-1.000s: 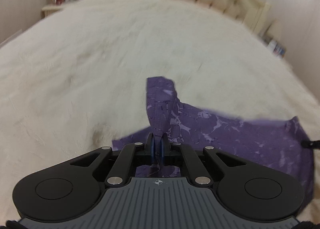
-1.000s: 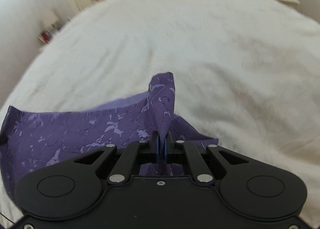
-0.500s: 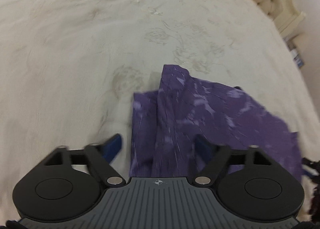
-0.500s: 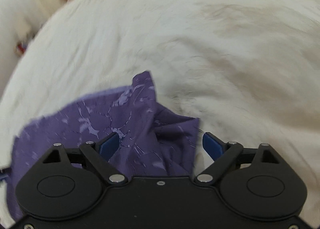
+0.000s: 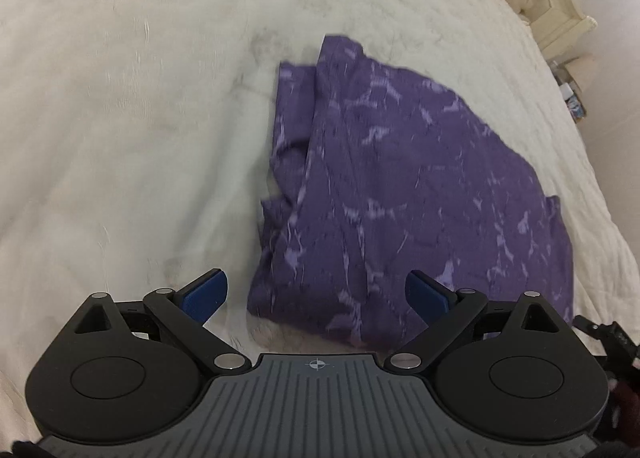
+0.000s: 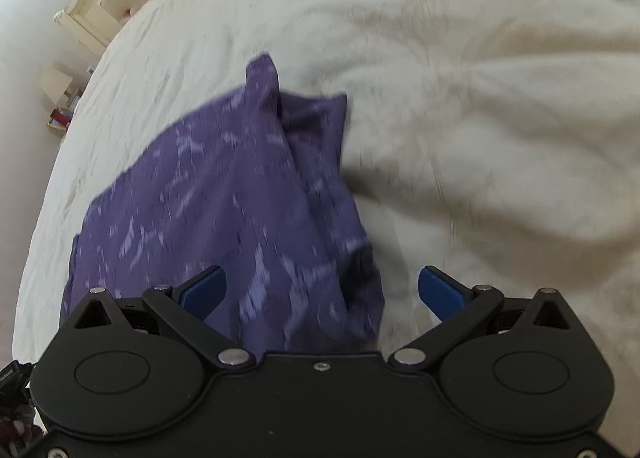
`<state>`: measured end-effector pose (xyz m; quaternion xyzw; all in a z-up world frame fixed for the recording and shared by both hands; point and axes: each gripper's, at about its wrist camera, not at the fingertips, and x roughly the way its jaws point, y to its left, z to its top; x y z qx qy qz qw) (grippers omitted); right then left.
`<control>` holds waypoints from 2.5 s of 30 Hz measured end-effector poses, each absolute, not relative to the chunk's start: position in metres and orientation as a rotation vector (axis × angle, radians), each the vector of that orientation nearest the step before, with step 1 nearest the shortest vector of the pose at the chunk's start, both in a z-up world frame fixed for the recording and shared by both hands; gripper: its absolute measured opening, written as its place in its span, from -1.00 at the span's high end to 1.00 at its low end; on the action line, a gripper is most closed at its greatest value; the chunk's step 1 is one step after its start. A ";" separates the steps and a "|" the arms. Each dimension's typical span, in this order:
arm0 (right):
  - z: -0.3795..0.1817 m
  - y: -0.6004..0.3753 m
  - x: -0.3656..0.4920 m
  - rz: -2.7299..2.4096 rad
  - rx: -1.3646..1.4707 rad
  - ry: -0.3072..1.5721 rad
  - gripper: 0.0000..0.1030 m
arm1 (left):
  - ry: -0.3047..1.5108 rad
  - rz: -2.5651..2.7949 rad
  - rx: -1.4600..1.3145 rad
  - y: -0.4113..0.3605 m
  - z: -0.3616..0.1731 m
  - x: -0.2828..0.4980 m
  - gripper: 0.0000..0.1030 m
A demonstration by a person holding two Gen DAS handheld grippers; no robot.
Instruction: Fold large clothes
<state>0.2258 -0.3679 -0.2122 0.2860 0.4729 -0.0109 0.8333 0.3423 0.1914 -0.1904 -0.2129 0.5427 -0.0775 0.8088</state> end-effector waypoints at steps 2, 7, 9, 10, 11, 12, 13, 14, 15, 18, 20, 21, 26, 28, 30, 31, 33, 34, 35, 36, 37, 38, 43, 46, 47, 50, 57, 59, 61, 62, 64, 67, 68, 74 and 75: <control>-0.220 -0.366 0.225 -0.006 0.619 1.022 -0.99 | 1.171 -0.168 -0.456 0.190 -0.197 0.349 -0.88; -0.236 -0.366 0.240 0.040 0.674 1.061 -0.99 | 1.191 -0.196 -0.455 0.185 -0.211 0.370 -0.97; -0.239 -0.365 0.244 0.052 0.689 1.064 -1.00 | 1.200 -0.217 -0.465 0.183 -0.217 0.383 -0.99; -0.240 -0.365 0.249 0.060 0.696 1.063 -1.00 | 1.207 -0.230 -0.467 0.181 -0.220 0.389 -0.99; -0.242 -0.364 0.254 0.068 0.704 1.063 -1.00 | 1.212 -0.242 -0.465 0.179 -0.223 0.396 -0.99; -0.244 -0.364 0.260 0.076 0.711 1.065 -1.00 | 1.219 -0.252 -0.455 0.176 -0.225 0.403 -0.99; -0.246 -0.363 0.266 0.084 0.718 1.067 -1.00 | 1.224 -0.262 -0.447 0.173 -0.227 0.409 -0.99; -0.247 -0.363 0.270 0.091 0.721 1.067 -1.00 | 1.227 -0.274 -0.441 0.171 -0.229 0.415 -0.99; -0.248 -0.363 0.273 0.100 0.726 1.065 -1.00 | 1.230 -0.288 -0.435 0.169 -0.230 0.420 -0.99; -0.253 -0.362 0.285 0.121 0.758 1.053 -1.00 | 1.223 -0.320 -0.432 0.165 -0.232 0.432 -0.99; -0.254 -0.360 0.291 0.129 0.769 1.046 -1.00 | 1.220 -0.330 -0.444 0.165 -0.234 0.437 -0.99; -0.255 -0.358 0.293 0.134 0.768 1.041 -1.00 | 1.222 -0.326 -0.458 0.165 -0.235 0.438 -0.99; -0.256 -0.358 0.292 0.152 0.765 1.039 -1.00 | 1.250 -0.298 -0.554 0.174 -0.237 0.433 -0.97; -0.253 -0.359 0.287 0.129 0.772 1.059 -1.00 | 1.276 -0.300 -0.542 0.171 -0.235 0.432 -0.88; -0.250 -0.357 0.286 0.099 0.779 1.091 -0.97 | 1.273 -0.309 -0.502 0.168 -0.231 0.432 -0.36; -0.248 -0.354 0.285 0.099 0.769 1.101 -0.76 | 1.277 -0.322 -0.500 0.166 -0.228 0.432 -0.09; -0.240 -0.348 0.283 0.113 0.723 1.107 -0.23 | 1.276 -0.330 -0.491 0.165 -0.221 0.430 0.15; -0.236 -0.346 0.281 0.121 0.718 1.108 -0.08 | 1.272 -0.336 -0.484 0.165 -0.217 0.429 0.31; -0.229 -0.344 0.279 0.118 0.707 1.104 0.04 | 1.269 -0.342 -0.485 0.167 -0.212 0.430 0.36; -0.222 -0.342 0.276 0.115 0.691 1.096 0.09 | 1.264 -0.346 -0.496 0.168 -0.207 0.427 0.37; -0.216 -0.342 0.274 0.109 0.689 1.092 0.16 | 1.261 -0.350 -0.510 0.169 -0.203 0.426 0.40; -0.210 -0.342 0.271 0.104 0.696 1.087 0.22 | 1.258 -0.359 -0.521 0.169 -0.198 0.424 0.42; -0.181 -0.333 0.244 0.135 0.676 1.072 0.27 | 1.243 -0.420 -0.517 0.171 -0.174 0.394 0.43; -0.173 -0.328 0.215 0.149 0.674 1.098 0.27 | 1.256 -0.443 -0.522 0.176 -0.165 0.365 0.43; -0.171 -0.326 0.206 0.151 0.674 1.110 0.27 | 1.264 -0.447 -0.533 0.179 -0.163 0.355 0.43; -0.169 -0.321 0.171 0.180 0.650 1.163 0.26 | 1.295 -0.458 -0.536 0.192 -0.161 0.321 0.43; -0.191 -0.323 0.111 0.145 0.583 1.270 -0.13 | 1.326 -0.342 -0.392 0.225 -0.185 0.271 0.21; -0.203 -0.327 0.104 0.045 0.559 1.257 -0.47 | 1.301 -0.256 -0.353 0.229 -0.196 0.270 0.07; -0.212 -0.330 0.100 -0.033 0.560 1.241 -0.51 | 1.273 -0.204 -0.375 0.234 -0.205 0.269 -0.13; -0.214 -0.329 0.098 -0.059 0.574 1.226 -0.56 | 1.259 -0.181 -0.375 0.235 -0.207 0.269 -0.21; -0.214 -0.322 0.091 -0.098 0.563 1.196 -0.61 | 1.225 -0.151 -0.355 0.234 -0.207 0.259 -0.26; -0.207 -0.311 0.084 -0.120 0.524 1.144 -0.77 | 1.156 -0.122 -0.328 0.227 -0.196 0.253 -0.26; -0.203 -0.309 0.079 -0.122 0.520 1.122 -0.84 | 1.129 -0.112 -0.323 0.222 -0.193 0.250 -0.26; -0.174 -0.299 0.066 -0.119 0.500 0.973 -0.99 | 0.951 -0.065 -0.270 0.214 -0.150 0.240 -0.34; -0.173 -0.299 0.066 -0.110 0.503 0.965 -0.99 | 0.925 -0.070 -0.267 0.210 -0.143 0.239 -0.37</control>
